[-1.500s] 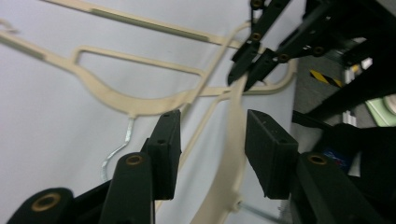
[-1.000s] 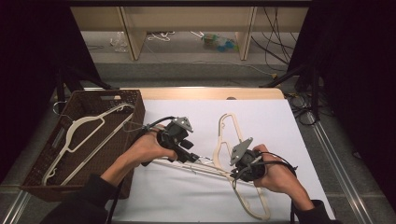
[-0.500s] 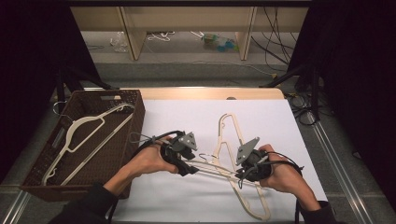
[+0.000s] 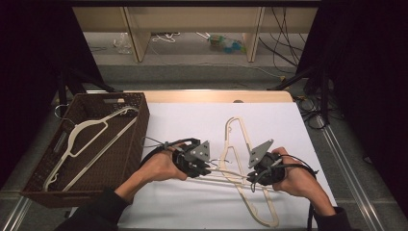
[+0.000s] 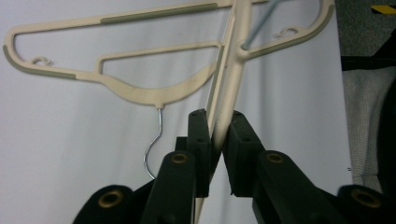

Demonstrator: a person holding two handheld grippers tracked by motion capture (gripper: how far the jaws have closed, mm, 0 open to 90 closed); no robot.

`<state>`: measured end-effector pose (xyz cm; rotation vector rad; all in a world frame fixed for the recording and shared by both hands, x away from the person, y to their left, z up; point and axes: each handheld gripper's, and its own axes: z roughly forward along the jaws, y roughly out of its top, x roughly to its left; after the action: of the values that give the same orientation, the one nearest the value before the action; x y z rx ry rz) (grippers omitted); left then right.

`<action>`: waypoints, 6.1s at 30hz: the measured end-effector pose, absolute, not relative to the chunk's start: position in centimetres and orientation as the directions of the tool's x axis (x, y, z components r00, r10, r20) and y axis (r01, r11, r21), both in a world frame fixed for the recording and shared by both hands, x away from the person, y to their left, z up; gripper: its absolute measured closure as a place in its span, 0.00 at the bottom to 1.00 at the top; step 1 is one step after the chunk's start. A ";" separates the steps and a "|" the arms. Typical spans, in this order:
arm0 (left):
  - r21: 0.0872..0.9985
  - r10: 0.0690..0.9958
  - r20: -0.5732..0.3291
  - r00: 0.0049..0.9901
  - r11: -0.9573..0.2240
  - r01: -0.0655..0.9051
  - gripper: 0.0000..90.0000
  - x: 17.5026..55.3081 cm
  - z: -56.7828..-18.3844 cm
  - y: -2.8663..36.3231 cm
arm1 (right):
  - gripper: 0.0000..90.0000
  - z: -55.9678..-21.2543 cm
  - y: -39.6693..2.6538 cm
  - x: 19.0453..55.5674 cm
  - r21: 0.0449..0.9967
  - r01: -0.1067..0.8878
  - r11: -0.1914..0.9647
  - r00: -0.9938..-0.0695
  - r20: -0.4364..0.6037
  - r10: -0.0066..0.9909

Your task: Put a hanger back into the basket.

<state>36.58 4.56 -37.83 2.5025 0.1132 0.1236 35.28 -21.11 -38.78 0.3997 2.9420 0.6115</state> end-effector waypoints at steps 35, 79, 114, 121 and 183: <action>0.757 0.502 -0.027 0.865 -0.555 0.346 0.96 37.2 -25.0 13.4 | 0.39 -33.7 -25.1 33.3 0.697 0.433 0.571 -0.777 -0.032 0.629; 0.778 0.840 -0.095 0.535 -0.272 0.566 0.96 39.9 -30.4 38.9 | 0.32 -36.9 -24.6 33.4 0.672 0.446 0.591 -0.795 -0.006 0.606; 0.668 0.848 -0.252 0.467 -0.197 0.718 0.93 41.4 -36.6 42.1 | 0.32 -37.0 -24.6 33.4 0.655 0.454 0.604 -0.804 0.008 0.595; 0.644 0.894 -0.202 0.400 -0.187 0.742 0.86 41.0 -36.5 42.8 | 0.32 -37.1 -24.3 33.4 0.653 0.452 0.607 -0.807 0.009 0.591; 0.802 0.544 -0.107 0.832 -0.448 0.396 0.21 29.8 -43.5 12.5 | 0.30 -43.5 -24.4 36.3 0.440 0.702 0.561 -0.644 0.055 0.763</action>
<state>29.85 12.52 -43.53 2.0973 0.6870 0.2057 36.30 -24.40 -43.45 1.2506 2.6478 0.6500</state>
